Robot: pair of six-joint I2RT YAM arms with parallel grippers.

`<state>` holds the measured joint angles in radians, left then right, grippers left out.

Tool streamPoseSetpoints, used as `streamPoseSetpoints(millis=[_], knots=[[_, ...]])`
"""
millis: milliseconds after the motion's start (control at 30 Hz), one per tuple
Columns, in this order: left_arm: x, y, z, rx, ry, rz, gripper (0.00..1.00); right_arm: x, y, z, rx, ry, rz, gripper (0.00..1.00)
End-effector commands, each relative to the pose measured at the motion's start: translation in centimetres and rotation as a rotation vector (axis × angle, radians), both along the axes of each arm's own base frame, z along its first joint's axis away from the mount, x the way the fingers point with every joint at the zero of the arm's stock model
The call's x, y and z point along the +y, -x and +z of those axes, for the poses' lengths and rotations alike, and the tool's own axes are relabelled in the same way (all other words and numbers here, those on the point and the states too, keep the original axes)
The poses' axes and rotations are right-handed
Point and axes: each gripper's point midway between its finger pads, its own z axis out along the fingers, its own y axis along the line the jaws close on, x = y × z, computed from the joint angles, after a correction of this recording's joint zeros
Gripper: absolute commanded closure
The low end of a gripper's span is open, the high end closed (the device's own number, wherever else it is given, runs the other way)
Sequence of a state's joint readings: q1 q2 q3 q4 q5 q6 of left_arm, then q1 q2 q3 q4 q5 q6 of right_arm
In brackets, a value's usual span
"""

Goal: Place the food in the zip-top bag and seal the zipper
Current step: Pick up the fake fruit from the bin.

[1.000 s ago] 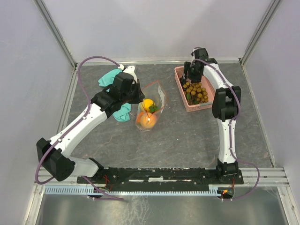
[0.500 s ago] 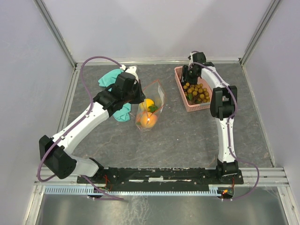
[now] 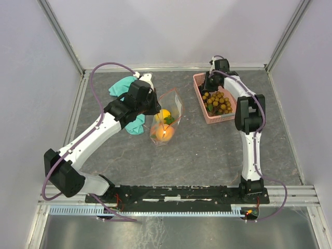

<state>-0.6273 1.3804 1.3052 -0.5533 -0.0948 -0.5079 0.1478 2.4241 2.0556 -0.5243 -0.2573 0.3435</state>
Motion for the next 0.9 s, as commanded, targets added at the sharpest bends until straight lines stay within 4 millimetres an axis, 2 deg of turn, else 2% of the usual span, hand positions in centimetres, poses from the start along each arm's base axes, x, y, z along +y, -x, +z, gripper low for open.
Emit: streamPoseSetpoints(millis=[0, 167, 467, 600, 867], knots=[[-0.1, -0.4, 2.6, -0.058, 0.047, -0.002, 0.97, 0.1, -1.4, 5.0, -0.147, -0.037, -0.020, 0.80], [-0.1, -0.2, 2.7, -0.065, 0.054, 0.000, 0.97, -0.2, -1.5, 7.5, -0.228, -0.053, -0.035, 0.83], [-0.1, -0.1, 2.9, -0.072, 0.068, -0.005, 0.97, -1.7, -0.4, 11.6, -0.331, -0.052, -0.068, 0.89], [-0.2, 0.0, 3.0, -0.076, 0.072, -0.010, 0.97, -2.4, 0.1, 12.8, -0.359, -0.043, -0.076, 0.96], [-0.1, 0.2, 3.3, -0.089, 0.077, -0.014, 0.97, -3.1, 0.9, 16.0, -0.427, -0.021, -0.091, 0.97]])
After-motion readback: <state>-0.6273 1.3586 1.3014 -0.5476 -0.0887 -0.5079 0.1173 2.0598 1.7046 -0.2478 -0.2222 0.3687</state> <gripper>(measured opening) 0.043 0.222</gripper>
